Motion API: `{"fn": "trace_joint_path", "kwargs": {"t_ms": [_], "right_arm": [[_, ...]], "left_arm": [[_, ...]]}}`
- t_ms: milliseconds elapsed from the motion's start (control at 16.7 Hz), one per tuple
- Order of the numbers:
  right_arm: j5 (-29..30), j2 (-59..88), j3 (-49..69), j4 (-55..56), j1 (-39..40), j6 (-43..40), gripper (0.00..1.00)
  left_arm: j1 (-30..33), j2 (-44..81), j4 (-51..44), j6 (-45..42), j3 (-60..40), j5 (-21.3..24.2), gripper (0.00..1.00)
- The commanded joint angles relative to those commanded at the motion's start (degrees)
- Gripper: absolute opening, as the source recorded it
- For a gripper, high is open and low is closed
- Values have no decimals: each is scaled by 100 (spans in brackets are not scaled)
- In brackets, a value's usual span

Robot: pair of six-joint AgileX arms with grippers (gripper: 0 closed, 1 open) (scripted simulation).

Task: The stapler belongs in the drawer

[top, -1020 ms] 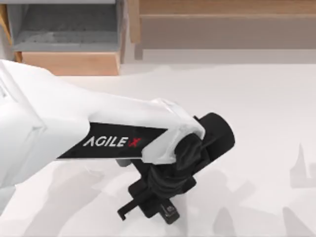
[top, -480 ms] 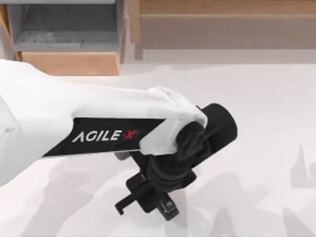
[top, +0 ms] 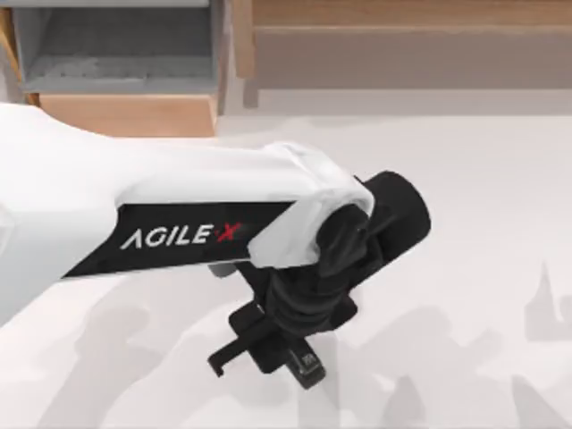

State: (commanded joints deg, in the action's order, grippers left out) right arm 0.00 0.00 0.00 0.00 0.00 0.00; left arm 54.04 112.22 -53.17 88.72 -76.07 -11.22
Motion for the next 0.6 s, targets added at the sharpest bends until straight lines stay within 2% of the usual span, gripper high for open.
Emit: {"fn": "trace_joint_path", "kwargs": {"t_ms": [120,300,600], "right_arm": [[0,0,0,0,0,0,100],[0,0,0,0,0,0,100],[0,0,0,0,0,0,100]], "left_arm": [[-214,-89,-116,-392,-292,33,0],[-783,-296,-360,-1419,-1069,113,0],[-2179,-585,-787,-4126,-2929,332,0]]}}
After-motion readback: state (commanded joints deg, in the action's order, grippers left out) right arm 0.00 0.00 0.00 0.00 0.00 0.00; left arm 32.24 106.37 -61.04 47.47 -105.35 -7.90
